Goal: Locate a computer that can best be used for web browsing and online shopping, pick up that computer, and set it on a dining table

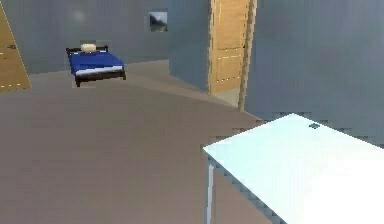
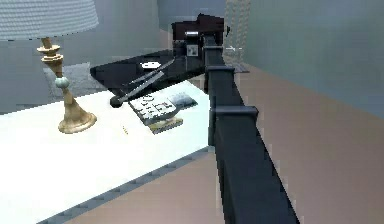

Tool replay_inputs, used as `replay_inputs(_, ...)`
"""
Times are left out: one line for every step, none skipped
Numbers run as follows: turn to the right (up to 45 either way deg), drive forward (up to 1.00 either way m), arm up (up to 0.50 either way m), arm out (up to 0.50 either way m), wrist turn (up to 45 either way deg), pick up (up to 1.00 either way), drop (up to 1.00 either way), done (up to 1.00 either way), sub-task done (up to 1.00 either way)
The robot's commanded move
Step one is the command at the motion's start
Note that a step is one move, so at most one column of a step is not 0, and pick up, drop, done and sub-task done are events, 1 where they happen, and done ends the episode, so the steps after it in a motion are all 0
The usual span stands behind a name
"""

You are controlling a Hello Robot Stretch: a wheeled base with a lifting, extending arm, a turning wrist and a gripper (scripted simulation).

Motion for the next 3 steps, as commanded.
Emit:
replay_inputs(0.0,0.00,-0.04,0.00,0.0,0.00,0.00,0.00,0.00)
replay_inputs(0.0,0.00,-0.32,0.00,0.0,0.00,0.00,0.00,0.00)
replay_inputs(0.0,0.00,0.00,0.00,0.0,0.00,1.00,0.00,0.00)
